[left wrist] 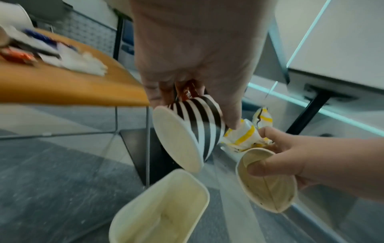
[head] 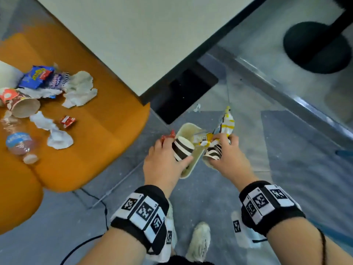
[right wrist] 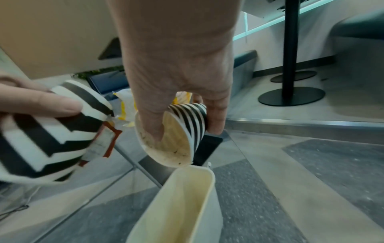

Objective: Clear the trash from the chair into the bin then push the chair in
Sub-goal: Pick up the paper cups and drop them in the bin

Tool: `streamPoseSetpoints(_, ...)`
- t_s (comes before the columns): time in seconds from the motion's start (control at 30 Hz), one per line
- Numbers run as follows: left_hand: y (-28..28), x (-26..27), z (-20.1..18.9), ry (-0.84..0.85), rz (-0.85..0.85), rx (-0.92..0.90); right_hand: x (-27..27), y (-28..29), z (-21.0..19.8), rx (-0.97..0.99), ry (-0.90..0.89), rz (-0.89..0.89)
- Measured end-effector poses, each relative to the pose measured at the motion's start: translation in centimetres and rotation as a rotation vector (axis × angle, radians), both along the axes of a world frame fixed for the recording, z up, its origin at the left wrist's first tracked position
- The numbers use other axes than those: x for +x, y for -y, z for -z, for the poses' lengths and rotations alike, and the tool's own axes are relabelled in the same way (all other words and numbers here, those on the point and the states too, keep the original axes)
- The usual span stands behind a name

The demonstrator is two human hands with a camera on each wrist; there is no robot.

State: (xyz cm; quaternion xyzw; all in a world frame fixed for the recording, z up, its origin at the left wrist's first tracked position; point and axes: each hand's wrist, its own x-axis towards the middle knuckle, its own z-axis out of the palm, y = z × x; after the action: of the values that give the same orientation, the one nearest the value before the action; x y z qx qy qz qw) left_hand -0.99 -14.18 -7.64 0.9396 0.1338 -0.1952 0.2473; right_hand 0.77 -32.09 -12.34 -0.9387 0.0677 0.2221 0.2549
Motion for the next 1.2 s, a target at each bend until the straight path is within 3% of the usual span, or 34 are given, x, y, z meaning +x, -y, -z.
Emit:
streamPoseSetpoints(0.13, 2.1, 2.4, 8.4, -0.126, -0.084, -0.129, -0.2, 1.3, 6.1, -0.091, -0.058, -0.048)
streamPoseSetpoints(0.3, 1.7, 4.4, 18.0, -0.177, -0.110, -0.124, 0.8, -1.0, 13.1, -0.271, -0.088, -0.173)
streamPoseSetpoints(0.47, 0.4, 5.6, 24.0, -0.242, -0.066, -0.122, 3.2, -4.1, 18.5, -0.266, -0.083, -0.171)
streamPoseSetpoints(0.57, -0.2, 5.2, 25.6, -0.214, -0.060, -0.229, 4.2, -5.6, 20.4, -0.235, -0.120, -0.204)
streamPoseSetpoints(0.67, 0.0, 4.8, 25.1, -0.239, -0.035, -0.319, 4.5, -6.5, 20.9, -0.205, -0.188, -0.242)
streamPoseSetpoints(0.83, -0.4, 3.6, 21.0, -0.206, -0.012, -0.230, 3.0, -6.1, 16.8, -0.178, -0.291, -0.240)
streamPoseSetpoints(1.03, -2.4, 1.9, 10.7, -0.137, -0.125, -0.246, 1.4, -7.1, 6.5, -0.269, -0.361, -0.292)
streamPoseSetpoints(1.2, -7.5, 1.1, 2.7, 0.046, -0.267, -0.327, 2.5, -11.8, -3.2, -0.249, -0.213, -0.351)
